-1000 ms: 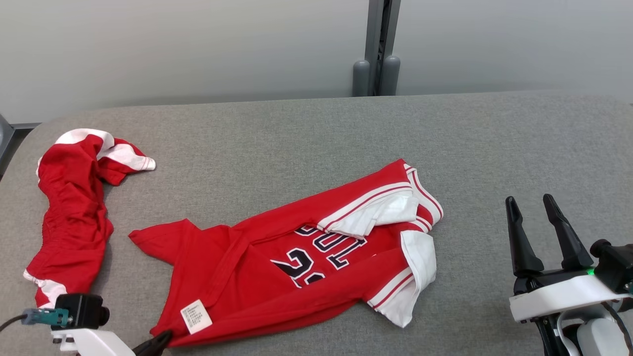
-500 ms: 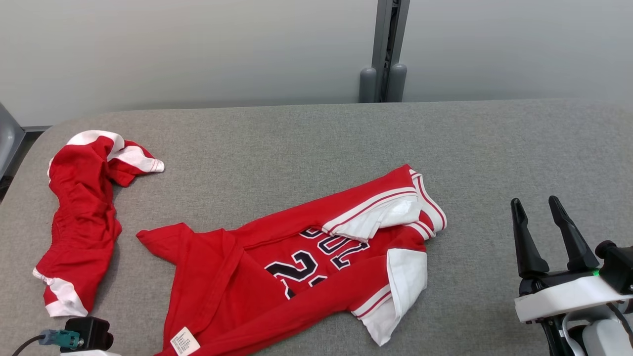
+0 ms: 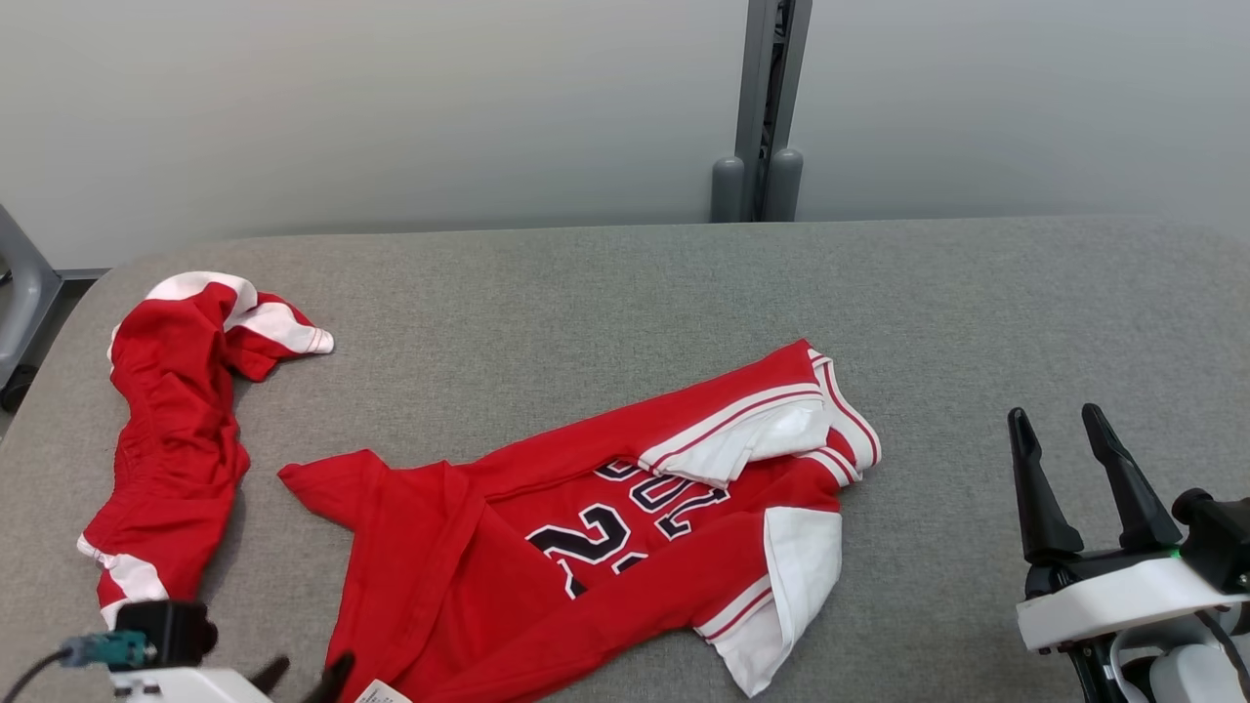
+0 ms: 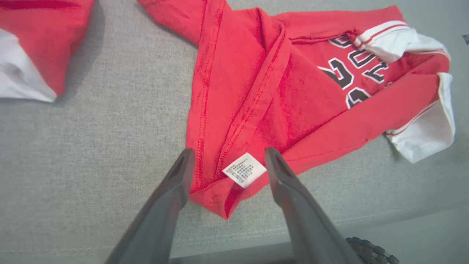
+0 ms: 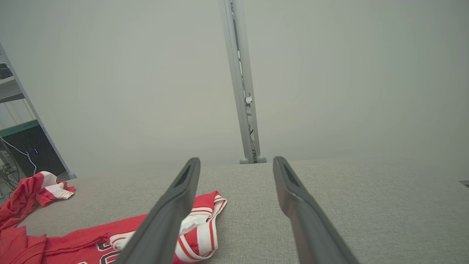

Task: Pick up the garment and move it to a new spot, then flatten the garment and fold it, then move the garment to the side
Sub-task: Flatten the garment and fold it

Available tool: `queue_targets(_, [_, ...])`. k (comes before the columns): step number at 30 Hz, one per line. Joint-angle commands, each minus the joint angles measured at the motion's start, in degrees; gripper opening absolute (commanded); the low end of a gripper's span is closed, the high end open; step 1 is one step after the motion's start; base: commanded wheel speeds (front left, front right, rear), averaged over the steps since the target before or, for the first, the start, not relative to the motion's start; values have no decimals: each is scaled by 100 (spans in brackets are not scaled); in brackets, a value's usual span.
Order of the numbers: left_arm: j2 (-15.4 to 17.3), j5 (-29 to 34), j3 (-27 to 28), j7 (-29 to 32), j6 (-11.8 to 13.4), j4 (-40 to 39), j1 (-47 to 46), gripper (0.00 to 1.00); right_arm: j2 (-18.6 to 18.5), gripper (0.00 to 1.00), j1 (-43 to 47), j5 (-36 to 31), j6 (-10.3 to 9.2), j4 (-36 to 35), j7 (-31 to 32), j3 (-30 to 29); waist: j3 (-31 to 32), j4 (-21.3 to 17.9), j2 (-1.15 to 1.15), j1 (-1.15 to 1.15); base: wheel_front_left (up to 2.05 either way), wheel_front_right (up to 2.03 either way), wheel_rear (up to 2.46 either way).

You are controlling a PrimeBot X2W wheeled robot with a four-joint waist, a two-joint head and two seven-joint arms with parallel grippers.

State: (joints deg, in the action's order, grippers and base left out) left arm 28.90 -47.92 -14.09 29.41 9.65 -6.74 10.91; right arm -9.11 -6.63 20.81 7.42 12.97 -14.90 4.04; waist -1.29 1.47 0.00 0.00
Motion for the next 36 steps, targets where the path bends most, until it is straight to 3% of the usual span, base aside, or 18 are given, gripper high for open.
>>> queue_targets(1, [21, 104, 90, -167, 60, -124, -168, 100, -29, 100, 34, -14, 14, 2, -19, -17, 18, 12, 0, 0, 0, 0, 0])
queue_targets(16, [-671, 948, 188, -2016, 358, -165, -613, 100, -74, 100, 75, -9, 14, 25, -20, 147, 128, 37, 0, 0, 0, 0, 0])
queue_targets(24, [-984, 1056, 10, -2456, 277, 161, -745, 100, -111, 100, -107, 114, 14, 258, 93, 949, 77, 119, 0, 0, 0, 0, 0])
queue_targets(29, [-1060, 1017, -69, -2525, 185, 405, -861, 100, -138, 100, -238, 226, 14, 478, 644, 1601, 89, 213, 0, 0, 0, 0, 0])
queue_targets(36, [-1118, 976, -149, -2553, 101, 645, -900, 100, -59, 100, -391, 216, 14, 826, 1614, 1974, 126, 365, 0, 0, 0, 0, 0])
